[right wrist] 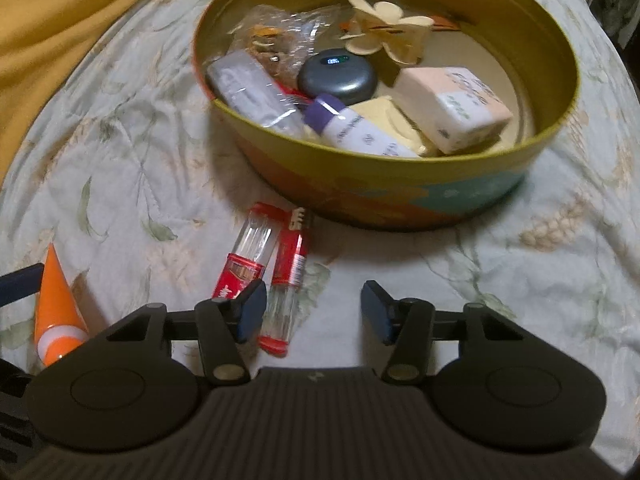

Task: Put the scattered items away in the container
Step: 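Grasp a red lighter with the right gripper while the left holds the VC tube, then carry the VC tube over the tin and drop it with the left gripper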

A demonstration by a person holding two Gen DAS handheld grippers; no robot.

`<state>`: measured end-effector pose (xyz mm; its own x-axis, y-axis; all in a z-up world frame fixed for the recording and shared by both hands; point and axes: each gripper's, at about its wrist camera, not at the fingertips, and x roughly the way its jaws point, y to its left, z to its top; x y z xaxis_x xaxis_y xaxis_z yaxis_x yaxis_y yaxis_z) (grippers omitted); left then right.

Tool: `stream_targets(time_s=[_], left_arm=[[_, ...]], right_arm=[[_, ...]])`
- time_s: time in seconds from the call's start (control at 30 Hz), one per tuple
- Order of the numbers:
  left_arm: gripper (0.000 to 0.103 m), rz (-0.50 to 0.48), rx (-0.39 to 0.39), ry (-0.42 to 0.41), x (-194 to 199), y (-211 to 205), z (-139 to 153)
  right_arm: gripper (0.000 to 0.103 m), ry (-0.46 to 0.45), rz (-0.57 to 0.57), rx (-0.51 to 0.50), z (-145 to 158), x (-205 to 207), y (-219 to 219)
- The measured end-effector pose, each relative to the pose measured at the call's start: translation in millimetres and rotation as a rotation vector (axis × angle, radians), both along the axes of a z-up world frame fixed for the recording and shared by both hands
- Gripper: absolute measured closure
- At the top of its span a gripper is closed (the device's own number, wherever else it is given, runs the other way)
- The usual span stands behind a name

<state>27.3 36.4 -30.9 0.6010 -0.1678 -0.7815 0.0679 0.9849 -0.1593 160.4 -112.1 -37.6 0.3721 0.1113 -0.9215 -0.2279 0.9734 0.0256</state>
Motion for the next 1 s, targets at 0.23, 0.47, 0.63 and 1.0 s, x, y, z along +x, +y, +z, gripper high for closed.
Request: stream_targets(time_s=[0.23,0.47,0.63,1.0], left_arm=[[0.01,0.004,0.005,0.0,0.6,-0.1,-0.1],[0.01,-0.017,0.024,-0.017,0.2,-8.5,9.3],[0.01,-0.039,0.048,-0.019,0.7,-20.8,17.0],[0.01,-0.105,0.12,-0.02,-1.6,-51.7,34.9]], right_arm=[[0.078,-0.032,0.034,-0.038,3.0,-3.3,12.8],[0.078,-0.023,0.038,0.032,17.7,-19.3,-9.8],[0.078,-0.03,0.012,0.076,31.5,-35.4,-36.5],[0.078,-0.062,-0.083,0.1,49.1,-65.4,-111.0]])
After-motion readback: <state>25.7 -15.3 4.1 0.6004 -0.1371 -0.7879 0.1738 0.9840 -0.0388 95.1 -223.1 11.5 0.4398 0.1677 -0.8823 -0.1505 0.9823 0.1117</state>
